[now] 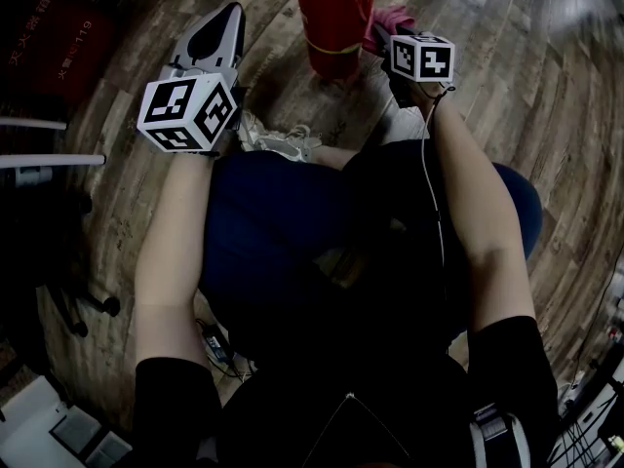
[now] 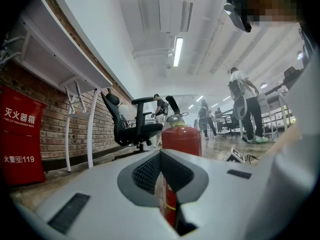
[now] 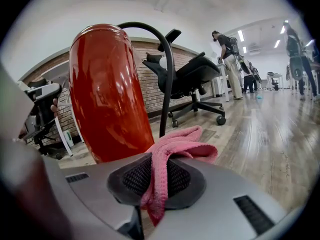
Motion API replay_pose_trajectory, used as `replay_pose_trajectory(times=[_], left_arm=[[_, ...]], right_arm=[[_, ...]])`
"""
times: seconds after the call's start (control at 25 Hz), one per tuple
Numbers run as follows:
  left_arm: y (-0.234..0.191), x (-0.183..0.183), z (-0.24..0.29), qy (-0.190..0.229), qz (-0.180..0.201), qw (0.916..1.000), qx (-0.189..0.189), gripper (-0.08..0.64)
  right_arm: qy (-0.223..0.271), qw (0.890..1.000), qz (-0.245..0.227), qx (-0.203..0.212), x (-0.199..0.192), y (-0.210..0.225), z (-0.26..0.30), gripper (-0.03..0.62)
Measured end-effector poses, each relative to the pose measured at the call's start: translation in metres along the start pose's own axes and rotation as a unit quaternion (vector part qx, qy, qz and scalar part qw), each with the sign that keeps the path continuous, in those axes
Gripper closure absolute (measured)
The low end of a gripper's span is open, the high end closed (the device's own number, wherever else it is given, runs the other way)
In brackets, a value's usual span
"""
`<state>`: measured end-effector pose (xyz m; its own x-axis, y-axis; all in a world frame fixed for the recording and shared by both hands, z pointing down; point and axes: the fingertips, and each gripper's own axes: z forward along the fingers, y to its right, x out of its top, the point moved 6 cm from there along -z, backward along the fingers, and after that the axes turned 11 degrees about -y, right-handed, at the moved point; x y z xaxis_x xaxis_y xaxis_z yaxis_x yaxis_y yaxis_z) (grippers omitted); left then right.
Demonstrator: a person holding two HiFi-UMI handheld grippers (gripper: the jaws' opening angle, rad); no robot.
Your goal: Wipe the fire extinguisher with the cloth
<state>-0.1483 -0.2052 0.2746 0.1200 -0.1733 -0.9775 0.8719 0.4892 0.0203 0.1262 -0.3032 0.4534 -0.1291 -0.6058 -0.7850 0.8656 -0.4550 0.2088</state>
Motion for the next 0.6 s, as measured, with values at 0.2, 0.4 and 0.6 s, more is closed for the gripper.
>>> replay_pose_trajectory(times=[0.2, 0.4, 0.6], left_arm=[[0.000, -0.001, 0.001, 0.000, -0.001, 1.0000, -0.002, 0.546], [-0.001, 0.000, 0.002, -0.002, -0.004, 1.0000, -0.003, 0.546], [-0.001, 0.000, 0.002, -0.001, -0.007, 1.0000, -0.003, 0.546]], right_arm=[[-0.002, 1.000, 0.001, -0.003, -0.004, 0.002, 0.004, 0.529], [-0.007, 1.000, -0.003, -0.011, -0.007, 0.002, 0.008, 0.529], [-0.028, 0.999, -0.014, -0.019, -0.016, 0.002, 0.015, 0.531]])
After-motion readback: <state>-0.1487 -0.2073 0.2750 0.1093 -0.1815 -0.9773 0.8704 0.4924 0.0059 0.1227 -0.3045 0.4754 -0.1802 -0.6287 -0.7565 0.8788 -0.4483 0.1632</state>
